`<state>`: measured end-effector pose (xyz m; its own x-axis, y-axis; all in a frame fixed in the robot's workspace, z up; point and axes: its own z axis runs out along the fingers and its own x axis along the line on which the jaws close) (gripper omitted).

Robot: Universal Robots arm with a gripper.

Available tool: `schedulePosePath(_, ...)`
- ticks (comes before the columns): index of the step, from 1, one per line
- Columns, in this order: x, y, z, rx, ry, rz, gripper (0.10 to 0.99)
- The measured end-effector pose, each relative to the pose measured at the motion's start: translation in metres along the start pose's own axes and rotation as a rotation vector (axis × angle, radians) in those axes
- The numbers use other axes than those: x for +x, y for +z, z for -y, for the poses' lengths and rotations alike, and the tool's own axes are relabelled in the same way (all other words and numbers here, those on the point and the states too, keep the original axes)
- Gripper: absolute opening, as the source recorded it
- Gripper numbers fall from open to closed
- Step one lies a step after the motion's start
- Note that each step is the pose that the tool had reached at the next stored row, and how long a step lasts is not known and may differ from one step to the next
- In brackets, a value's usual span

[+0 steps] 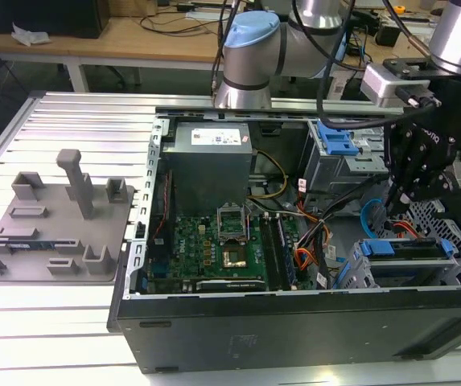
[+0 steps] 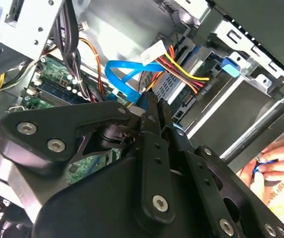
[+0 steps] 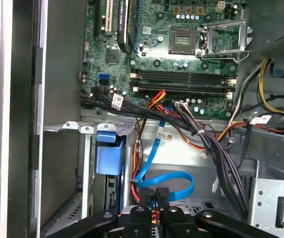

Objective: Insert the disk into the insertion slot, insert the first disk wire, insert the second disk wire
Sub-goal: 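Insert the second disk wire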

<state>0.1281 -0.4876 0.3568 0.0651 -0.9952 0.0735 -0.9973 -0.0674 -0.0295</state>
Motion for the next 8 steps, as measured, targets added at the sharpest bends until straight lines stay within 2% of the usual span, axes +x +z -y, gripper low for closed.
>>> schedulePosePath(3,0.0048,0.0034,0.0019,-0.004,0.019,-0.0004,0.161)
schedulePosePath(4,0.0054,0.0038,0.0037,-0.008,0.022,-0.0003,0.161)
schedulePosePath(6,0.0057,0.0049,0.0098,-0.020,0.030,0.0001,0.161)
schedulePosePath(7,0.0060,0.0055,0.0147,-0.021,0.033,0.0005,0.161)
schedulePosePath(8,0.0060,0.0061,0.0158,-0.022,0.046,0.0081,0.161)
